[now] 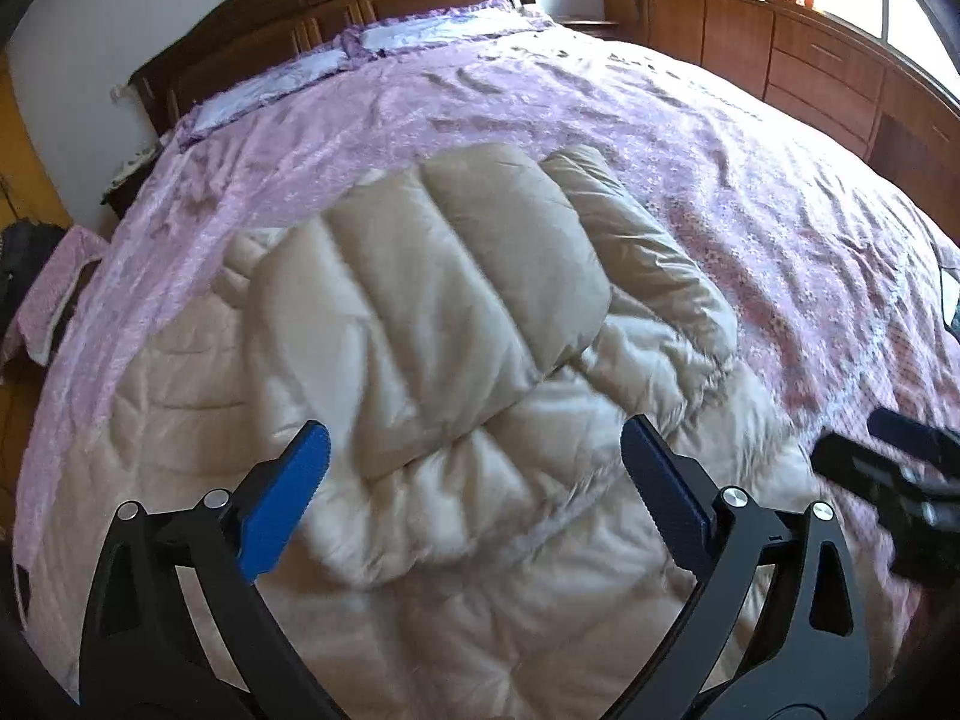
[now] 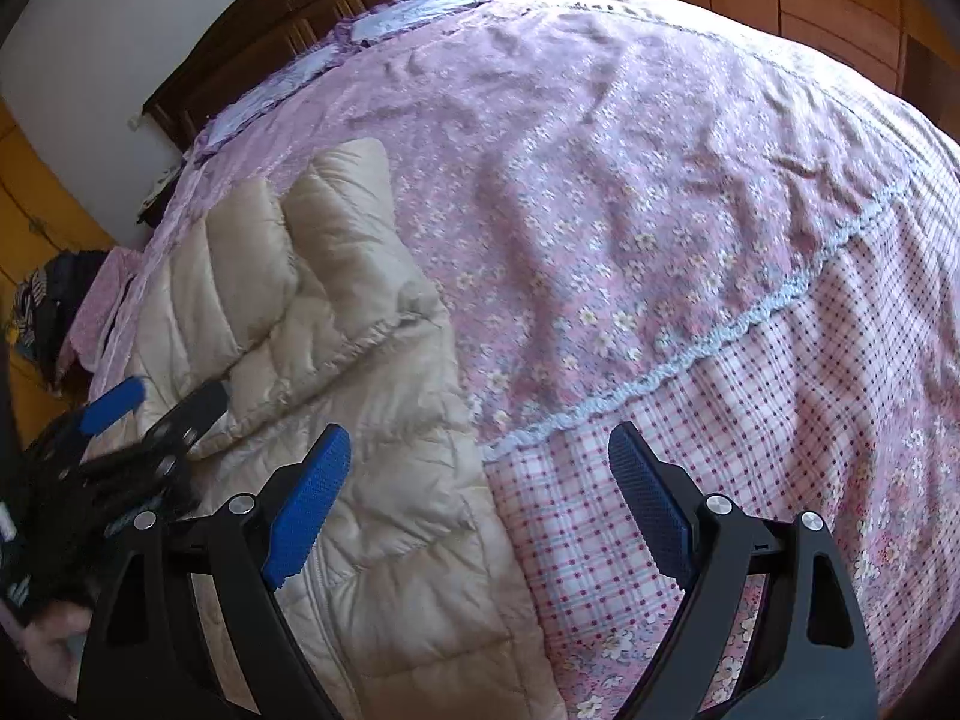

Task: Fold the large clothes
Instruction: 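Move the left gripper to the other sleeve and close on it, then lift the sleeve with the left gripper and lay it across the body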

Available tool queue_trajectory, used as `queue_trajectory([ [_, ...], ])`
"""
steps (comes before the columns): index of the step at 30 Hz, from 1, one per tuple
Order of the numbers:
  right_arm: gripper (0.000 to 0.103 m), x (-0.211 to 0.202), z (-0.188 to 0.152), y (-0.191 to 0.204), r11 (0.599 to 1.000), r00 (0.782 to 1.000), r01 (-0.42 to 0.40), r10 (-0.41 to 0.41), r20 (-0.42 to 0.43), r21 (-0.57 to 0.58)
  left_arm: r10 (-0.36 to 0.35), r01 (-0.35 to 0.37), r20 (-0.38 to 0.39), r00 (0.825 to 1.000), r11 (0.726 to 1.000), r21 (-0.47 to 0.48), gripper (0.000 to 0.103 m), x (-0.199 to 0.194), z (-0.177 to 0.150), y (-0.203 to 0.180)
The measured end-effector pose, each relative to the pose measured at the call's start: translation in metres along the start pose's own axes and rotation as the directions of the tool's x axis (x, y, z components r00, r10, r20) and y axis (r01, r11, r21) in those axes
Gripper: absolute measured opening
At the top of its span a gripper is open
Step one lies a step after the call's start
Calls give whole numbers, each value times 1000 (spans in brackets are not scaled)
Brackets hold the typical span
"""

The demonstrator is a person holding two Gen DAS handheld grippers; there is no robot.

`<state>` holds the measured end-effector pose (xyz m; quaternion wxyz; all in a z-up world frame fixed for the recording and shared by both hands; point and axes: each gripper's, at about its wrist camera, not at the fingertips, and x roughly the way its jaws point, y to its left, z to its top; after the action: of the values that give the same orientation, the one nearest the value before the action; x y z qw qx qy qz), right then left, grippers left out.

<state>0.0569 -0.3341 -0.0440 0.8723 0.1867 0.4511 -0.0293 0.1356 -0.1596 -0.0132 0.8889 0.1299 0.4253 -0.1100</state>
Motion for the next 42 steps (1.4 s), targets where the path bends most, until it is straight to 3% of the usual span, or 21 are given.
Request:
queue_trajectory([
  [5,85,0,-2,-11,1000,1000,-8,8,-1,22,53,-53,12,999,998,41,93,20,5,-13],
  [7,85,3,-3,-14,1000,1000,-10,10,-12,30,89,-92,35,995,993,69,87,24,4,-17],
  [9,85,6,-5,-16,999,1000,-16,17,-23,40,108,-112,47,993,989,93,73,28,2,-20],
  [11,85,9,-6,-17,999,999,-20,21,-33,43,120,-125,55,991,986,110,47,30,1,-20],
  [14,85,10,-6,-15,999,999,-14,15,-38,33,108,-112,49,993,988,105,17,30,4,-14],
  [16,85,8,-6,-14,1000,999,-11,12,-34,27,77,-80,46,996,994,69,7,23,7,-3],
  [20,85,6,-3,-7,1000,1000,-5,5,-21,15,28,-28,63,998,1000,0,5,6,13,18],
  [30,85,1,-2,10,1000,1000,-10,10,-10,-20,23,-7,118,993,991,-130,5,-48,9,80],
  [42,85,-1,-5,35,996,1000,-14,14,-7,-82,93,-70,59,994,947,-313,4,-61,-41,163],
])
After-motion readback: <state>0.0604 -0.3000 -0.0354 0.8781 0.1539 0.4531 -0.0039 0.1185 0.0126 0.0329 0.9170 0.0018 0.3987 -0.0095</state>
